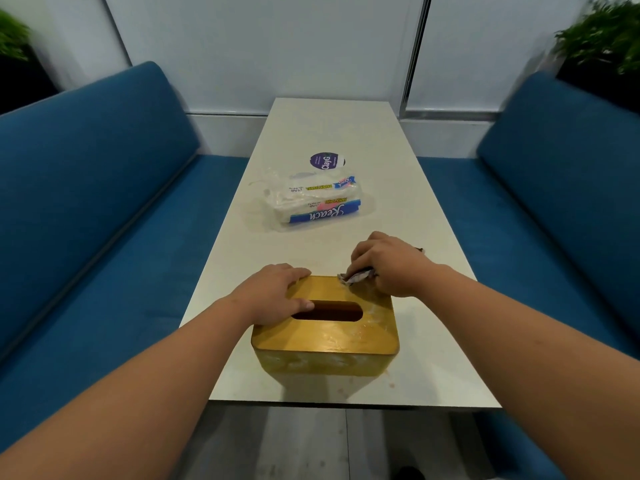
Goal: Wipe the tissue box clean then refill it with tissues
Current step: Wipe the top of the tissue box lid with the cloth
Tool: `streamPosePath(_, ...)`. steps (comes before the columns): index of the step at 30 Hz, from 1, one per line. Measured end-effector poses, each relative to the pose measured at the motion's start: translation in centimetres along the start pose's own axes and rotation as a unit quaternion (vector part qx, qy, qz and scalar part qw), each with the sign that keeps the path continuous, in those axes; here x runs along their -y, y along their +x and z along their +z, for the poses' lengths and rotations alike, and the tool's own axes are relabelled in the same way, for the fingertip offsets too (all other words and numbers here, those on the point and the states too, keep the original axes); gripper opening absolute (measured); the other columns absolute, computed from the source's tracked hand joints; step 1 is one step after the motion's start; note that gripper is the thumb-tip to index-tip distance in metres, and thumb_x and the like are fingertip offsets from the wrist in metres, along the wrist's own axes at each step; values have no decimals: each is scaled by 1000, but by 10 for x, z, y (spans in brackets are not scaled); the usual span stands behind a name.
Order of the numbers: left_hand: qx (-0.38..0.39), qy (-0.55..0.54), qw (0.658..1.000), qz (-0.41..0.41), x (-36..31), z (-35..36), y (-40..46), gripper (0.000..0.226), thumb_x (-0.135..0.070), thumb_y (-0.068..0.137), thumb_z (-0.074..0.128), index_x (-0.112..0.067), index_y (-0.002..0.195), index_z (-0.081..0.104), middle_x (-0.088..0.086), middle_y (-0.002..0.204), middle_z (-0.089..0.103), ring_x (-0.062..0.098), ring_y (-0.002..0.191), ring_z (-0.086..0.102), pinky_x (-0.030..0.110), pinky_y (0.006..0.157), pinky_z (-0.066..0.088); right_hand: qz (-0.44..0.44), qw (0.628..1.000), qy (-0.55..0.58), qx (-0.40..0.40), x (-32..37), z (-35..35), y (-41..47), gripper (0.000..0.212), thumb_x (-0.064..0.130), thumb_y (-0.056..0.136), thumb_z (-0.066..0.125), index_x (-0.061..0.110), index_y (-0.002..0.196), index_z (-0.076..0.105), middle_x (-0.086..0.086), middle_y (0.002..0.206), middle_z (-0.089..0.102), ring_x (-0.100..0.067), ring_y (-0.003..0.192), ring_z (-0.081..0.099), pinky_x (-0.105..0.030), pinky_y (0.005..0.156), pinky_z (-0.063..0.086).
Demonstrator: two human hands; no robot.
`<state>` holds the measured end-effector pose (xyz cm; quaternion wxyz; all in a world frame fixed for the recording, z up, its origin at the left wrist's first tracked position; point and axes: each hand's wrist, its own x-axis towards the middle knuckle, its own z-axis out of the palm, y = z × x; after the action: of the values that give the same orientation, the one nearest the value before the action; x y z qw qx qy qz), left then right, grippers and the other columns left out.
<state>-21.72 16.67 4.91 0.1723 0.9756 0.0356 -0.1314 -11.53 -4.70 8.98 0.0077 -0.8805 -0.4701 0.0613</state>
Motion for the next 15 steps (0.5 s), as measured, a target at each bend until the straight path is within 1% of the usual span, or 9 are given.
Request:
streamPosePath(3,2,1,1000,-1,0,0,0,69,-58,88,57,-37,148,29,-6,149,39,22,133,39,41,108,36,-18,1000,-20,-13,8,3,3,38,18,92,56,35,126,61,9,125,58,-14,111,42,-29,87,44)
streamPosePath(5,1,0,1000,2,0,0,1,69,-57,88,57,-37,148,30,-5,149,40,22,133,39,41,108,36,-26,999,-24,-10,11,4,5,38,18,92,56,35,126,61,9,125,58,-14,111,42,-29,87,44)
streamPosePath(8,0,-6,1000,5,0,0,0,70,-56,88,58,-36,148,30,-4,149,40,23,133,39,41,109,36,-2,1000,-18,-2,4,3,-2,41,13,90,56,35,125,62,9,125,57,-14,111,42,-30,88,45)
streamPosePath(10,-3,-7,1000,4,0,0,1,70,-56,88,58,-36,148,29,-4,148,40,23,133,39,41,109,36,0,999,-32,-11,6,3,-1,39,17,91,55,36,125,62,9,125,57,-15,110,42,-31,87,44)
streamPosePath(13,-4,-3,1000,0,0,1,1,70,-56,88,58,-37,148,30,-4,147,41,23,131,41,40,108,37,-35,998,-46,-20,22,7,7,37,21,92,54,36,125,61,9,123,58,-16,108,43,-33,85,44)
streamPosePath(15,-4,-4,1000,-1,0,0,1,70,-56,88,59,-37,148,30,-4,146,42,23,131,41,40,107,38,-35,998,-41,-17,21,6,6,37,20,92,55,35,125,62,8,123,58,-16,109,43,-32,85,44)
